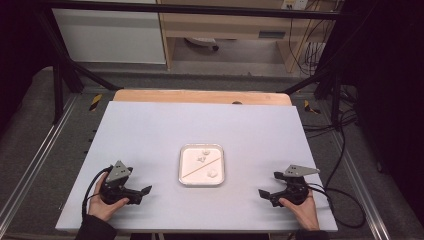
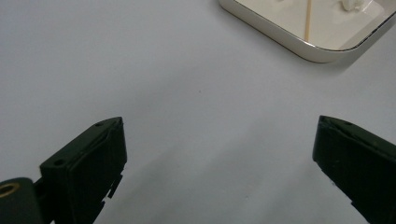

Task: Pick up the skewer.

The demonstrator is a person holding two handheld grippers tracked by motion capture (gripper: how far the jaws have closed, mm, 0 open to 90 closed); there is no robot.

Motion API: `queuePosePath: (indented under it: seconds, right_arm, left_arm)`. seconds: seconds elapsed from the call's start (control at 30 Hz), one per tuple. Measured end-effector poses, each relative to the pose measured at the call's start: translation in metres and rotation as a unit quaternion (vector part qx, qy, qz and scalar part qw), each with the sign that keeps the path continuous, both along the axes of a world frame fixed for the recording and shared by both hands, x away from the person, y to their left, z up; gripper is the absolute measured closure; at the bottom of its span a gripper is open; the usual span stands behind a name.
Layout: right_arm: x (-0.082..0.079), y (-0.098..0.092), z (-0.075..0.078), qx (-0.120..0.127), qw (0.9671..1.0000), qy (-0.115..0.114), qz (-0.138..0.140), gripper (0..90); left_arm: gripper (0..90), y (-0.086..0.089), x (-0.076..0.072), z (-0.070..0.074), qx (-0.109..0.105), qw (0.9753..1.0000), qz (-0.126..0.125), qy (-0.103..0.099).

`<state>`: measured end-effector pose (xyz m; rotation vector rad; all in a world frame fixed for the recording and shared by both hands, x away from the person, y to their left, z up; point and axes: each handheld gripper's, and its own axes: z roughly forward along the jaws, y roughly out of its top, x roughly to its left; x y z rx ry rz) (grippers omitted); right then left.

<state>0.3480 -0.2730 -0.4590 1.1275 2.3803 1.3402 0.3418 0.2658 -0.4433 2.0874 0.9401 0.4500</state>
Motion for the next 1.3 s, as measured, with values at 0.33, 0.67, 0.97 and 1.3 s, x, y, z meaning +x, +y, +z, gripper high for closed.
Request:
queuePosePath:
  seconds: [0.33,0.67,0.97,1.3]
  right_arm:
    - [0.001,0.0,0.0,-0.006,1.0,0.003,-0.003,0.8]
    - [0.001,0.0,0.0,-0.015,0.9999,0.0,-0.004,0.8]
    - [0.001,0.0,0.0,-0.018,0.9998,0.0,-0.006,0.8]
    - [0.001,0.0,0.0,-0.02,0.9998,0.001,-0.005,0.8]
  left_arm:
    - [3.0,-0.003,0.001,0.003,0.0,1.0,0.001,0.001]
    - [3.3,-0.015,0.004,0.007,0.012,0.9999,0.005,0.011]
    - [3.3,-0.035,0.009,0.018,0.024,0.9996,-0.009,0.008]
    - [3.3,-0.073,0.022,0.03,0.036,0.9989,-0.03,0.011]
